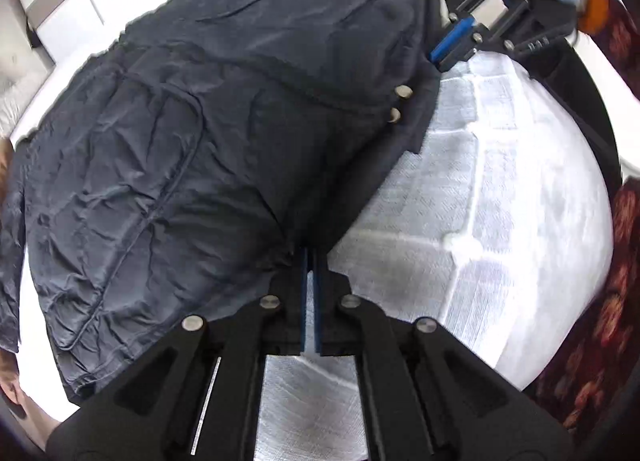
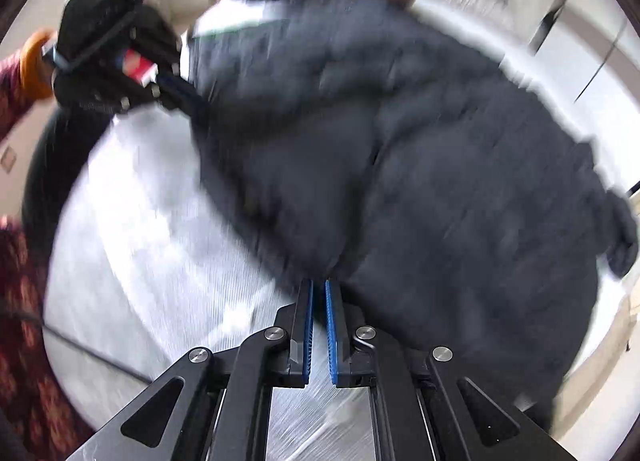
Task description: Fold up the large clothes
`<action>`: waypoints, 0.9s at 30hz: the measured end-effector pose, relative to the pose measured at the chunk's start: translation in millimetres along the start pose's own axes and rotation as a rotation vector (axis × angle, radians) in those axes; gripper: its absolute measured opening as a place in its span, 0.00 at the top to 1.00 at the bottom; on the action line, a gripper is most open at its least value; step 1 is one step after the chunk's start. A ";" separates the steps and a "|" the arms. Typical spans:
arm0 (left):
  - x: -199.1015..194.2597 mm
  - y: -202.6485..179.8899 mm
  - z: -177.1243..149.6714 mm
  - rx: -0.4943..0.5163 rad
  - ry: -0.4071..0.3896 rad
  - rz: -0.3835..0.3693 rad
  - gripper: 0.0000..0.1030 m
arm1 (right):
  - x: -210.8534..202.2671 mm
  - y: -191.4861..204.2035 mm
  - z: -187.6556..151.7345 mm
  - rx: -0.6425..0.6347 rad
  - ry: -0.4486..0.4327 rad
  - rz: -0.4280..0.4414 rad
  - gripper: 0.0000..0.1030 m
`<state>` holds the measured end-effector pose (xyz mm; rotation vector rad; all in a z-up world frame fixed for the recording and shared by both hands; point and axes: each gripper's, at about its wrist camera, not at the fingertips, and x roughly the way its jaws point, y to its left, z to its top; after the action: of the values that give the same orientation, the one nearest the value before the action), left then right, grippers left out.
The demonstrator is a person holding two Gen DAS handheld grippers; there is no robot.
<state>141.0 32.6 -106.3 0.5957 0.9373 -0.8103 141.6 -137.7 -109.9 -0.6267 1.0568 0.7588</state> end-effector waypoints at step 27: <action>-59.6 48.5 19.7 -0.609 0.004 0.059 0.23 | -9.2 -51.0 45.0 0.665 -0.019 -0.030 0.30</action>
<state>169.0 65.7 -40.0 0.0926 1.0995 -0.4325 203.4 -135.8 -80.0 -0.0636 1.1940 0.3461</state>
